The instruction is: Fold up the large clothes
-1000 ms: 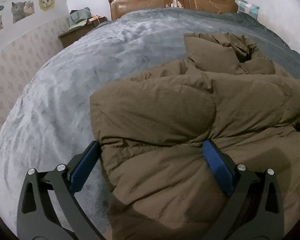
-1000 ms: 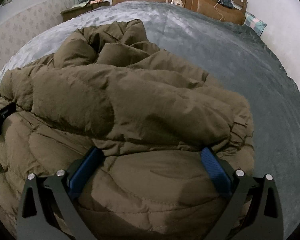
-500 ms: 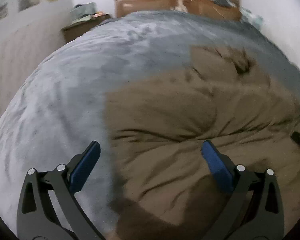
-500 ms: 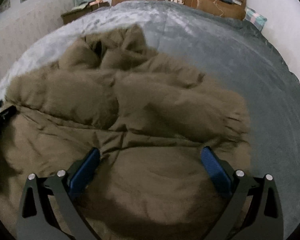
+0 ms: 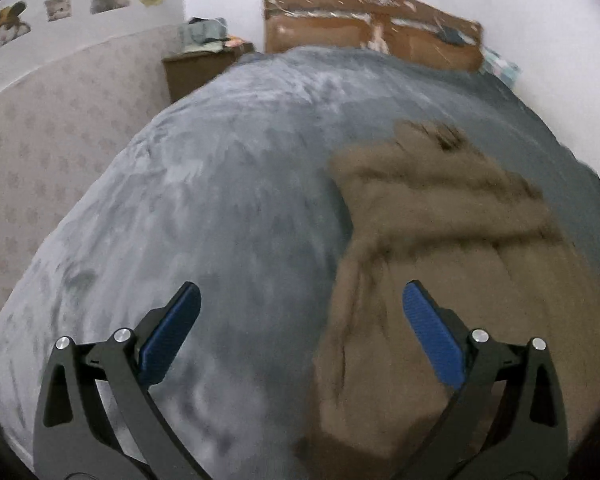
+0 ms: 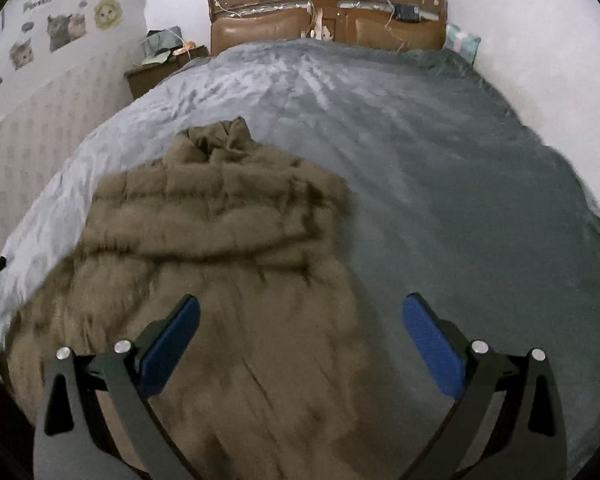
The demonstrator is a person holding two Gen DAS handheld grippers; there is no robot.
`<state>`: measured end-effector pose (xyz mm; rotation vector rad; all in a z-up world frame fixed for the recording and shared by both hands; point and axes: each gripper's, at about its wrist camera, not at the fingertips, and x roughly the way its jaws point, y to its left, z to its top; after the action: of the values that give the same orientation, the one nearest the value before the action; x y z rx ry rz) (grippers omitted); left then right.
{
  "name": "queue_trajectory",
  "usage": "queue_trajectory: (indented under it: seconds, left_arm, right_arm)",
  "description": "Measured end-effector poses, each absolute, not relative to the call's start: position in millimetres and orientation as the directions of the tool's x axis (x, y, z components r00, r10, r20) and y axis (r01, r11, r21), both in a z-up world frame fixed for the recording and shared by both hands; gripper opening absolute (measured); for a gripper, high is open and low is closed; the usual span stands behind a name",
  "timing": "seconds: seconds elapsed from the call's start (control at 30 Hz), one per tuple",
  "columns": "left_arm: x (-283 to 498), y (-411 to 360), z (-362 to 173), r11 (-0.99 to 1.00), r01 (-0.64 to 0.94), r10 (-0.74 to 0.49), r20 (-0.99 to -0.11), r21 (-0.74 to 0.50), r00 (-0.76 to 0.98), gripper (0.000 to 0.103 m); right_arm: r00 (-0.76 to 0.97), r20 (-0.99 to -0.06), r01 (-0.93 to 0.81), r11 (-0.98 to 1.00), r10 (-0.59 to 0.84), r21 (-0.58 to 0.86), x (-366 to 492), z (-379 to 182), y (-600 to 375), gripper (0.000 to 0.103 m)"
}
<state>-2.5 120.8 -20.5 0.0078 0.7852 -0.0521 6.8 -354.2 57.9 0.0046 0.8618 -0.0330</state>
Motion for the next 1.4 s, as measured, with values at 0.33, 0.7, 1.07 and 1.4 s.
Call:
queue_trajectory:
  seconds: [0.33, 0.7, 1.07, 1.4]
  left_arm:
    - [-82, 116, -16, 0.993, 0.112, -0.087, -0.8, -0.025, 0.594, 0.1]
    - [-83, 84, -49, 0.976, 0.204, -0.022, -0.888, 0.082, 0.459, 0.1]
    - [-71, 71, -83, 0.961, 0.273, -0.037, -0.948, 0.054, 0.317, 0.1]
    - [-80, 61, -76, 0.94, 0.34, -0.129, -0.932, -0.006, 0.34, 0.039]
  right_arm:
    - [0.488, -0.87, 0.029, 0.997, -0.073, -0.068, -98, 28, -395, 0.101]
    - [0.374, -0.925, -0.066, 0.997, 0.064, 0.042, -116, 0, -388, 0.101]
    - [0.183, -0.974, -0.137, 0.985, 0.133, 0.109, -89, -45, -372, 0.072]
    - [0.206, -0.965, -0.185, 0.975, 0.163, 0.125, -95, -33, -358, 0.028]
